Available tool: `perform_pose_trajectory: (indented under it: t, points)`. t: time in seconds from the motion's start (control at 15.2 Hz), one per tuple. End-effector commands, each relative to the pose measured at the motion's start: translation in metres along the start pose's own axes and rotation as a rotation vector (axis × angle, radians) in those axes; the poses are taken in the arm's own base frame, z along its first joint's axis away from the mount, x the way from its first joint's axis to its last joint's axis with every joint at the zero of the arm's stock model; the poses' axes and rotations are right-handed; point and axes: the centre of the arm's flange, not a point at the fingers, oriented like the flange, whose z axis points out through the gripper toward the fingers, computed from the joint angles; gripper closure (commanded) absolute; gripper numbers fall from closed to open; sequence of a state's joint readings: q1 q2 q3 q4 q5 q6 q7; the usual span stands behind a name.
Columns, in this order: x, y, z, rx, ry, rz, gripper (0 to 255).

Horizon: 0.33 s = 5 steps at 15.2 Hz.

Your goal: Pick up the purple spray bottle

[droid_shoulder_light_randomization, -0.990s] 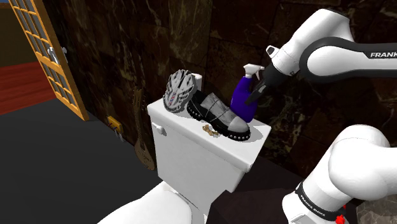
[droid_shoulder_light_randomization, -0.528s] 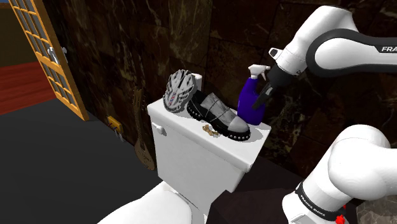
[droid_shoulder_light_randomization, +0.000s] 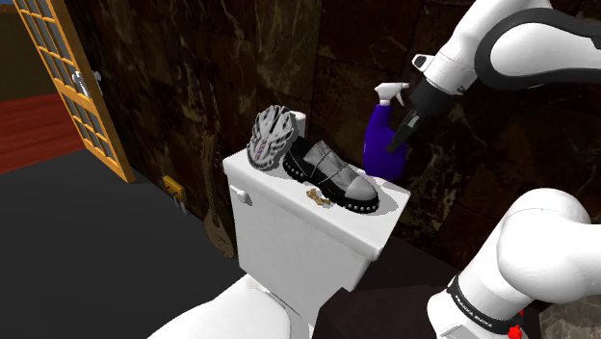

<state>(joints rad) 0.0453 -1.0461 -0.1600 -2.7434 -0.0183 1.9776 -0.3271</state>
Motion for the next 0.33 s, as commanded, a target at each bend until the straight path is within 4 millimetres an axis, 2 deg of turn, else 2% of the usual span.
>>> perform_pose_trajectory:
  t: [0.0, 0.13, 0.26]
  points:
    - [0.007, 0.005, -0.025, -0.023, 0.066, 0.007, 255]
    - [0.010, 0.005, -0.035, -0.023, 0.066, 0.007, 255]
    - [0.010, 0.005, -0.036, -0.023, 0.066, 0.007, 255]
